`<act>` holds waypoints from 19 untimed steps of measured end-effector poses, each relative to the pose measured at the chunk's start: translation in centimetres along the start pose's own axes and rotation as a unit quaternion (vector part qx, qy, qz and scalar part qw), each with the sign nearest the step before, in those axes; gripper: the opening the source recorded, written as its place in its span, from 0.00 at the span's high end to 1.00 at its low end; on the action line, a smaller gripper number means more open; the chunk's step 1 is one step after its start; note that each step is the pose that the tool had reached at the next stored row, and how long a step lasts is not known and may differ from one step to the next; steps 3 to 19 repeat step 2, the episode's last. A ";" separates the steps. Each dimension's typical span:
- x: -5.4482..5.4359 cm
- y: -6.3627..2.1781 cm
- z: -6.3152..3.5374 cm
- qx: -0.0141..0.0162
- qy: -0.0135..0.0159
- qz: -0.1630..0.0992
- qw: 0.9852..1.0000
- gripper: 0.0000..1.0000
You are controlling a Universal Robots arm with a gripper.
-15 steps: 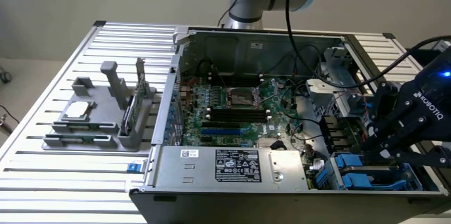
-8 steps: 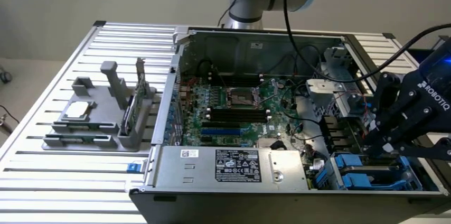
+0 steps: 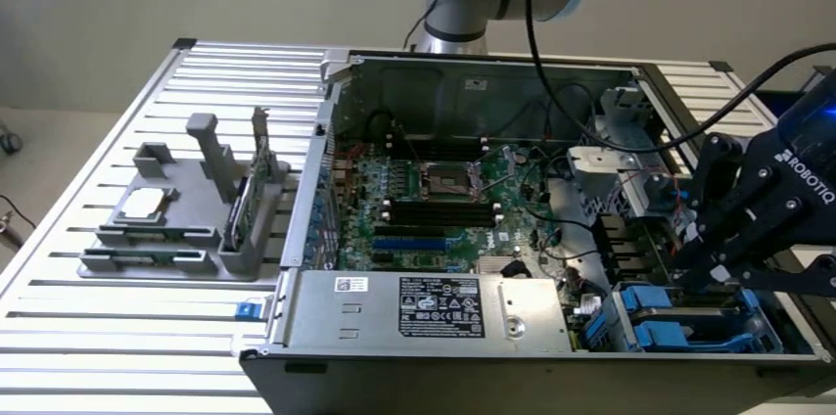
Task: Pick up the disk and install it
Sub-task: 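Insert the second disk wire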
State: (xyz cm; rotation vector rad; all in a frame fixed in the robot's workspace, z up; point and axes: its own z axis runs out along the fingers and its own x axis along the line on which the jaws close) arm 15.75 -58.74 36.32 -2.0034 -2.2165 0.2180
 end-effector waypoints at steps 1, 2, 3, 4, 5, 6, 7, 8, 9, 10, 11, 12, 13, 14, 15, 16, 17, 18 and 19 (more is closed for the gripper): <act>0.0 0.00 -0.01 0.000 0.000 0.000 1.000 0.76; 0.0 0.00 -0.01 0.000 0.000 -0.001 1.000 0.76; 0.0 0.00 -0.01 0.000 0.000 -0.001 1.000 0.76; 0.0 0.00 -0.01 0.000 0.000 -0.001 1.000 0.76; 0.0 0.00 -0.01 0.000 0.000 -0.001 1.000 0.76; 0.0 0.00 -0.01 0.000 0.000 -0.001 1.000 0.76; 0.0 0.00 -0.01 0.000 0.000 -0.001 1.000 0.76; 0.0 0.00 -0.01 0.000 0.000 -0.001 1.000 0.76; 0.0 0.00 -0.01 0.000 0.000 -0.001 1.000 0.76; 0.0 0.00 -0.01 0.000 0.000 -0.001 1.000 0.76; 0.0 0.00 -0.01 0.000 0.000 -0.001 1.000 0.76; 0.0 0.00 -0.01 0.000 0.000 -0.001 1.000 0.76; 0.0 0.00 -0.01 0.000 0.000 -0.001 1.000 0.76; 0.0 0.00 -0.01 0.000 0.000 -0.001 1.000 0.76; 0.0 0.00 -0.01 0.000 0.000 -0.001 1.000 0.76; 0.0 0.00 -0.01 0.000 0.000 -0.001 1.000 0.76; 0.0 0.00 -0.01 0.000 0.000 -0.001 1.000 0.76; 0.0 0.00 -0.01 0.000 0.000 -0.001 1.000 0.76; 0.0 0.00 -0.01 0.000 0.000 -0.001 1.000 0.76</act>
